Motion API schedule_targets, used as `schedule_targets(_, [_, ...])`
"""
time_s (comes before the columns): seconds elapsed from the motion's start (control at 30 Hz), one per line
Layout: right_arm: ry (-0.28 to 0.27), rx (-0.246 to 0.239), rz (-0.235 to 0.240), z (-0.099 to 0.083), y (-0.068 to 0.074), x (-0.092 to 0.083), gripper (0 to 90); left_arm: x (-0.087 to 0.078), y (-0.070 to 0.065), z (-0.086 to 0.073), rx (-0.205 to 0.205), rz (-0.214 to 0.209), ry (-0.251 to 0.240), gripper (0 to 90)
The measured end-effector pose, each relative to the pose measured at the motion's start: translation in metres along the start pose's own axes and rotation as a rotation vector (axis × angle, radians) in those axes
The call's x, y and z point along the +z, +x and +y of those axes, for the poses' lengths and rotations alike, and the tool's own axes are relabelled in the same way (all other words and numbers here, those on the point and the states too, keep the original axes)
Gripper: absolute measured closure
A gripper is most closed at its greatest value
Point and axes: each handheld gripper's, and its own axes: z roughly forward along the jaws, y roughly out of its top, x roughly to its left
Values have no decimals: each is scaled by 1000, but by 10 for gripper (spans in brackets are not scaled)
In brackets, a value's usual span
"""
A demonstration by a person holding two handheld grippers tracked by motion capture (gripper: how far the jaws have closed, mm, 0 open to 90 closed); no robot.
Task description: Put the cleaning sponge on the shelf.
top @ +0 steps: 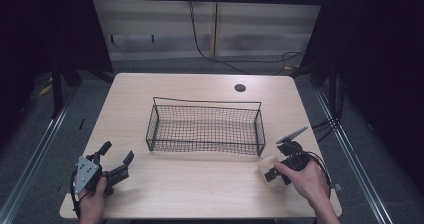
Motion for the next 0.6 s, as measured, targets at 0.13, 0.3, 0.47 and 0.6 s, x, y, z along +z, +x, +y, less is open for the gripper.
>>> schedule_targets(0.13, [-4,-8,28,0,1,-7,290,0,0,0,0,0,0,155])
schedule_targets(0.3, [4,-24,33,0,4,-12,290,0,0,0,2,5,1,155])
schedule_targets(0.47, [2,-32,37,0,4,-17,290,0,0,0,0,0,1,155])
schedule_targets(0.6, [2,-37,40,1,5,-24,290,0,0,0,1,1,0,155])
